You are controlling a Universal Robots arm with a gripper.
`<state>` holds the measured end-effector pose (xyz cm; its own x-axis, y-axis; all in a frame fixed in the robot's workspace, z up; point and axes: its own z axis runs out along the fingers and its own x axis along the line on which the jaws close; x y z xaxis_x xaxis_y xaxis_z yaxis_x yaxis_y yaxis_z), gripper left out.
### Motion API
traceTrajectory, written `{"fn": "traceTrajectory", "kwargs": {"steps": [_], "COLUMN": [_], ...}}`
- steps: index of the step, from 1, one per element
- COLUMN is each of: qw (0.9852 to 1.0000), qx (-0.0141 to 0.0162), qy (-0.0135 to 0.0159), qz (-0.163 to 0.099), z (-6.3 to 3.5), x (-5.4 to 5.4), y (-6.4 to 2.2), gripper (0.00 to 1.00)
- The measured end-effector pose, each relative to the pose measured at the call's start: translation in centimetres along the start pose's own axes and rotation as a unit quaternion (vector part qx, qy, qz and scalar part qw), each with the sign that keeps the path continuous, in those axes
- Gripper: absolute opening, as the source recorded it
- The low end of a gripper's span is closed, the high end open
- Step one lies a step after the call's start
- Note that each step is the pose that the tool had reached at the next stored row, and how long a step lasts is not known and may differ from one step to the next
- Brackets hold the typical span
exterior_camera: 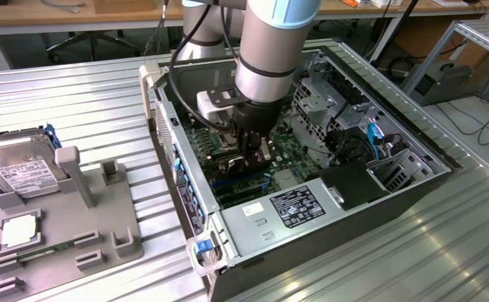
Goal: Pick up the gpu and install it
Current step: 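Insert the gpu into the slot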
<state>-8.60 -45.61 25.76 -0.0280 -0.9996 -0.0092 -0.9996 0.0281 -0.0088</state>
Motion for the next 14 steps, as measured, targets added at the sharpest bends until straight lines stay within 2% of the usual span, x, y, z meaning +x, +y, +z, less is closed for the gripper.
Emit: {"fn": "traceTrajectory", "kwargs": {"steps": [14], "qw": [1.0], "qx": [0.0001], "qy": [-0.0002], "qz": [0.0], "z": [0.1], "x": [0.0], "y": [0.0], "gripper": [0.27]}}
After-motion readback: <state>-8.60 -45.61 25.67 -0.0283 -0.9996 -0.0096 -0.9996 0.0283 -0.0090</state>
